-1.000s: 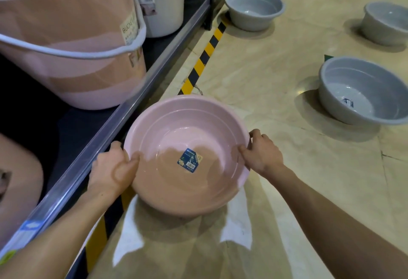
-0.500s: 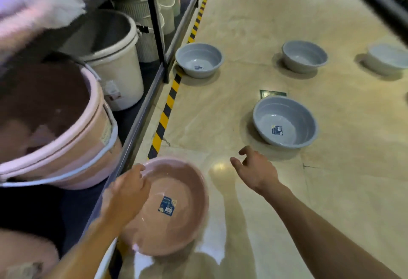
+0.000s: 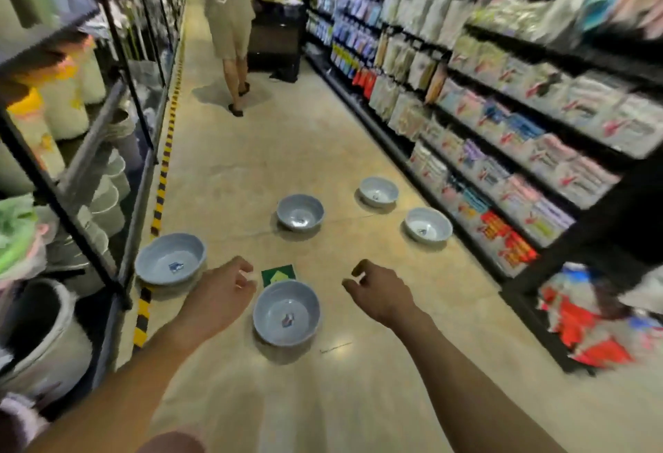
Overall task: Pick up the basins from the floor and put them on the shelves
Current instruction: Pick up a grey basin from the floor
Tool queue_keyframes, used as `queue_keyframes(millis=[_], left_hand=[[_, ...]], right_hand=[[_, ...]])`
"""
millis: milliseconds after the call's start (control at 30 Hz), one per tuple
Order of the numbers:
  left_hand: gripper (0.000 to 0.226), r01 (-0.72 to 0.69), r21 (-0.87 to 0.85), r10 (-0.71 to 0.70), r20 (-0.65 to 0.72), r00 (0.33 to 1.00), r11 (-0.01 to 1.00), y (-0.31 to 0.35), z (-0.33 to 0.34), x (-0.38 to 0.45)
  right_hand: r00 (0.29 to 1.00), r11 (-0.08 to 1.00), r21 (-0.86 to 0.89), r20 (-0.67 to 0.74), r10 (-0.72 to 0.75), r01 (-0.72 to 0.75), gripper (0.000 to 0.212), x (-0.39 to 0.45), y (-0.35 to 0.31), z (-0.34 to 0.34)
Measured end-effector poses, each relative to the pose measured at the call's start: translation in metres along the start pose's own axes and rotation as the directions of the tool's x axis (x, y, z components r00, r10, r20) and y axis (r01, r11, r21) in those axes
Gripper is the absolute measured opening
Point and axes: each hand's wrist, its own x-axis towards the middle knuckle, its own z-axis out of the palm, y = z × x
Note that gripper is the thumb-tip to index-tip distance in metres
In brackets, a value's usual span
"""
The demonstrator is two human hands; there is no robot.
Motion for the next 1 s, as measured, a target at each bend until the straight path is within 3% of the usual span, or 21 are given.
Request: queue_keyframes(millis=[200, 400, 667, 1000], left_hand=[[0.022, -0.196, 0.065, 0.190, 0.093, 0.977, 0.978, 0.171, 0.026, 0.042], [0.031, -0.360, 0.069, 0.337, 0.225, 0.914, 0.931, 0.289, 0.101, 0.055], [0.034, -0.384, 0.075, 0.347, 0.299, 0.889, 0.920, 0.360, 0.161, 0.105], [0.037, -0.453, 0.150, 0.401, 0.283, 0.871, 0.879, 0.417, 0.216, 0.266]], right_hand=[[0.970, 0.979, 0.013, -0.138, 0.201, -0.202, 0.045, -0.030, 0.104, -0.147], [0.909, 0.937, 0.080, -0.225, 0.351, -0.341, 0.041, -0.048, 0.207, -0.218], [0.883, 0.909, 0.152, -0.221, 0.414, -0.388, 0.037, 0.000, 0.275, -0.250], [0.836, 0.862, 0.180, -0.216, 0.504, -0.474, 0.025, 0.131, 0.331, -0.273]])
